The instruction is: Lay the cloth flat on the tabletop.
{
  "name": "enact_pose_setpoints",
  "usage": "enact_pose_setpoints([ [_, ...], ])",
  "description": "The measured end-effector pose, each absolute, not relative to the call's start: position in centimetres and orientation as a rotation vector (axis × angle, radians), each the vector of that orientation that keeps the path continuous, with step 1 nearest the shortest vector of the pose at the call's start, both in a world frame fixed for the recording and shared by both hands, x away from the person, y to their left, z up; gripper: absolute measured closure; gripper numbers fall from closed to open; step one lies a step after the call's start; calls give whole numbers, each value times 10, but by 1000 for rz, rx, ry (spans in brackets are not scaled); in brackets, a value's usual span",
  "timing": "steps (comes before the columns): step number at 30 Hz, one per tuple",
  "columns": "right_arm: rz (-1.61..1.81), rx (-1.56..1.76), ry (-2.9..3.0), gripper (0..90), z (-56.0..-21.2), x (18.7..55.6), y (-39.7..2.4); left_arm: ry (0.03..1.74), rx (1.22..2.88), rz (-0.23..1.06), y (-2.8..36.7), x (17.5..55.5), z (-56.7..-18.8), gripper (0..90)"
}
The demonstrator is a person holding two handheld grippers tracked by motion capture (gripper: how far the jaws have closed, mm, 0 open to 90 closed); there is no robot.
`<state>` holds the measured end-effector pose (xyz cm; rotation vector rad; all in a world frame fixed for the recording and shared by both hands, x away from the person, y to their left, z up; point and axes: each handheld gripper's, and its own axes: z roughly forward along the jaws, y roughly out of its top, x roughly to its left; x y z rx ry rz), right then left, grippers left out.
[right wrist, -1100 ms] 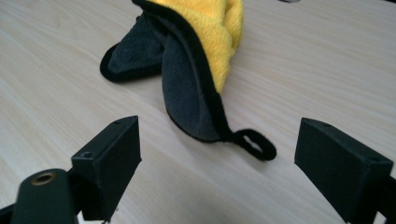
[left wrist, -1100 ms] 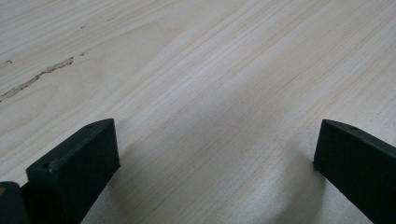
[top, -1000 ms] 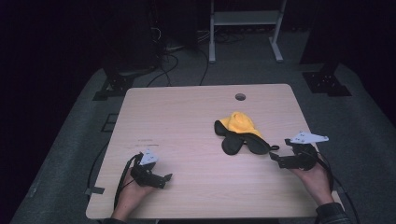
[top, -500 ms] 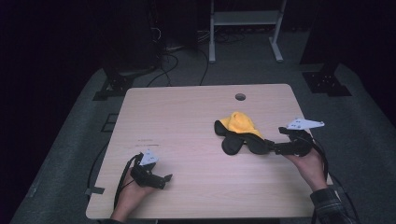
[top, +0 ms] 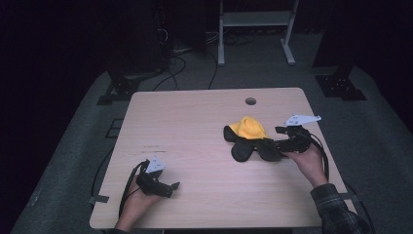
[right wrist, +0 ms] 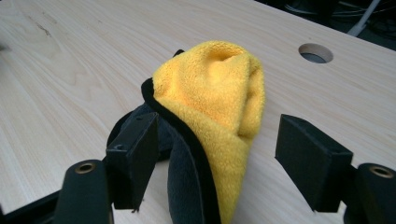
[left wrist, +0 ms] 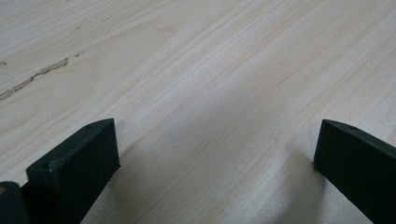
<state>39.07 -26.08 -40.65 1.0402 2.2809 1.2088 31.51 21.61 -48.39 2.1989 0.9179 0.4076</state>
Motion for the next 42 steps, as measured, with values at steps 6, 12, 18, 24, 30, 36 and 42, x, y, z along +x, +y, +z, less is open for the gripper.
enact_pose_setpoints([
  [6, 1215, 1016, 2325, 344, -415, 402, -248, 918, 2199, 408, 216, 315, -484, 0],
  [12, 1217, 972, 2378, 411, -425, 408, -234, 918, 2199, 408, 216, 315, -484, 0],
  [18, 1192, 1002, 2372, 611, -433, 414, -232, 918, 2200, 407, 216, 315, -484, 0],
  [24, 1235, 990, 2368, 824, -429, 411, -236, 916, 2199, 405, 216, 315, -484, 0],
  [30, 1290, 953, 2371, 842, -417, 403, -235, 915, 2202, 403, 216, 314, -484, 0],
  [36, 1421, 888, 2370, 843, -397, 390, -227, 914, 2204, 403, 216, 314, -484, 0],
  [42, 1494, 779, 2407, 843, -385, 375, -205, 916, 2202, 401, 216, 314, -484, 0],
])
